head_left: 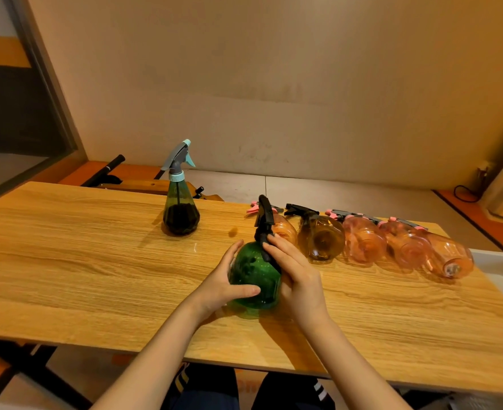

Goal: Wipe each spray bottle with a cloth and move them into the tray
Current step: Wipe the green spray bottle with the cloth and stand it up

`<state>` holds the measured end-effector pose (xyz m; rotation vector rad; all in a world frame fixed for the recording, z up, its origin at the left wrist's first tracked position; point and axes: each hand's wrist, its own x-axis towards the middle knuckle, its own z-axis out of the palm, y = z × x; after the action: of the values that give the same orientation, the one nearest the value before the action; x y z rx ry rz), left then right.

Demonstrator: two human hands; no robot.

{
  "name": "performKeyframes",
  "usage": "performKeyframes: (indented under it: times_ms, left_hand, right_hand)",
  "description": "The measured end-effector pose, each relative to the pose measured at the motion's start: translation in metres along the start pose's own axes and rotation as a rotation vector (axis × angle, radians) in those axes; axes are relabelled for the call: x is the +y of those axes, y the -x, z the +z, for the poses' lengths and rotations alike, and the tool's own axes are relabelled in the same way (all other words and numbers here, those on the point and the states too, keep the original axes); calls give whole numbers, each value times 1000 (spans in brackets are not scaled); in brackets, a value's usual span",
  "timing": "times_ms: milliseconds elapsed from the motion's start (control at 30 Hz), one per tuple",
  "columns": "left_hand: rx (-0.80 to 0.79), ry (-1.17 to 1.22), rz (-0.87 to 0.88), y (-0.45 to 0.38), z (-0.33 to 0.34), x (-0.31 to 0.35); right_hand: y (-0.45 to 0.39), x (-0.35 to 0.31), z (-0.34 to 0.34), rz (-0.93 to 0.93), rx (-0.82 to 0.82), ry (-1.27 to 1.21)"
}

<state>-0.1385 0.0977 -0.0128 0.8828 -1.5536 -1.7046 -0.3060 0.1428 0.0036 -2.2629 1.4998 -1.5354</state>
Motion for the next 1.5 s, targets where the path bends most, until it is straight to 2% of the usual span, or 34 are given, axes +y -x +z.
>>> performKeyframes:
  times_ms: [267, 400, 500, 633, 733, 867, 1133, 1233, 1333, 1400, 1433, 1500]
  left_hand:
    - [-94, -14, -8, -1, 1, 6]
    - [5, -51, 14, 2, 8, 10]
    - [148, -247, 43, 5, 15, 11]
    - [389, -668, 57, 8, 28, 17]
    - [451, -868, 48, 12, 38, 17]
    - [394, -735, -14, 13, 30, 16]
    - [108, -303, -58, 11, 3, 25]
    - [139, -271, -58, 13, 1, 21]
    - [216, -292, -40, 15, 4, 14]
    - [235, -297, -27, 15, 4, 11]
    - [232, -302, -25, 14, 5, 11]
    - [215, -316, -24, 14, 8, 12]
  right_hand:
    - [3, 2, -1, 30, 72, -58]
    - [1, 3, -3, 35, 35, -5]
    - [-1, 0, -3, 36, 21, 33]
    - [0, -5, 3, 45, 66, 52]
    - [1, -7, 9, 26, 77, 72]
    - [2, -4, 6, 82, 71, 53]
    - [3, -11, 3, 90, 18, 3]
    - [-2, -17, -3, 28, 26, 39]
    - [-9, -23, -20, -56, 192, 95]
    - [-20, -26, -30, -114, 227, 182]
    - [-27, -25, -30, -151, 193, 234]
    - [-37, -15, -24, -244, 23, 324]
